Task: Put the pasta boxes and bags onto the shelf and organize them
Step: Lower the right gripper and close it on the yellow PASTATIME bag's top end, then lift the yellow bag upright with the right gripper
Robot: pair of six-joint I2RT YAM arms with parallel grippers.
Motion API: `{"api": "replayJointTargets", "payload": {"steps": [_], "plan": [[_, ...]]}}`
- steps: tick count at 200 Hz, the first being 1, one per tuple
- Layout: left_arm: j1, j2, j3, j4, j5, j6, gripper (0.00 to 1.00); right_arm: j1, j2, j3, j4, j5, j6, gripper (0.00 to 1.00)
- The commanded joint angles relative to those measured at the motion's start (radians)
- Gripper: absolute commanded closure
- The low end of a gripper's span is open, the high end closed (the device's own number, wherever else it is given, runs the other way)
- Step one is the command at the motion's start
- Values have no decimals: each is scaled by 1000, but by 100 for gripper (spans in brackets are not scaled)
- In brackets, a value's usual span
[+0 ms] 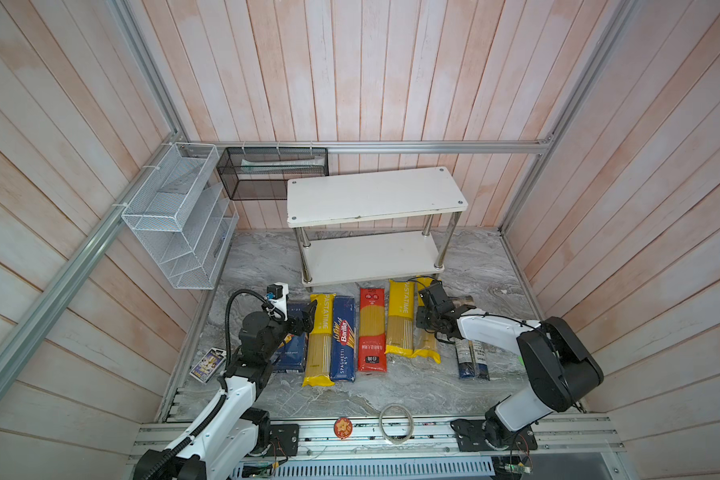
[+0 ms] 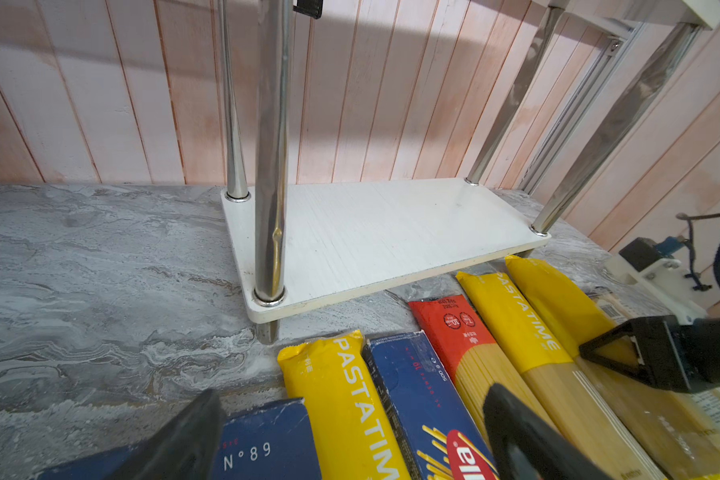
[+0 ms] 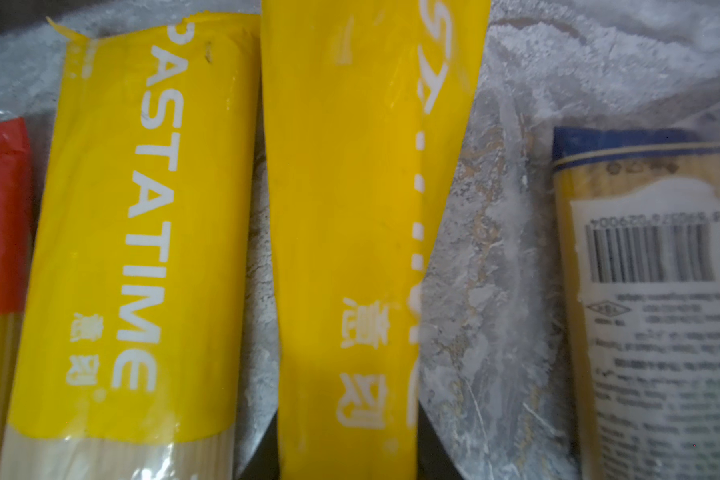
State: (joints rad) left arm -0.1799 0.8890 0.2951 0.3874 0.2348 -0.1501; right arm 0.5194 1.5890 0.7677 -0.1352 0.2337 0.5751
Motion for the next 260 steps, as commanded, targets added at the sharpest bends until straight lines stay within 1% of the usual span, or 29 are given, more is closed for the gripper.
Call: {"api": "replayJointTargets", "payload": {"steps": [1,7,35,58,82,144,188,260], "plan": [[-3,-8,-9,-5,2,6,0,19,-1,5,-63,-17,48,85],[-4,-12,-11,-5,3,5,0,27,-11,4,-73,-5,49,87],[-4,-24,-16,-2,8,8,0,38,-61,-4,-98,19,53,89],[-4,-23,-16,-2,9,8,0,38,-106,-8,-114,25,51,94],[-4,-24,-17,-2,9,7,0,38,-151,-6,-144,34,42,94],[-3,8,1,-8,32,14,0,38,-277,-27,-189,13,13,95],[-3,-31,-18,-10,27,13,0,38,-376,-47,-185,-12,-25,96],[-4,-104,-52,-19,-23,-5,0,36,-486,19,-243,-40,-48,97]]}}
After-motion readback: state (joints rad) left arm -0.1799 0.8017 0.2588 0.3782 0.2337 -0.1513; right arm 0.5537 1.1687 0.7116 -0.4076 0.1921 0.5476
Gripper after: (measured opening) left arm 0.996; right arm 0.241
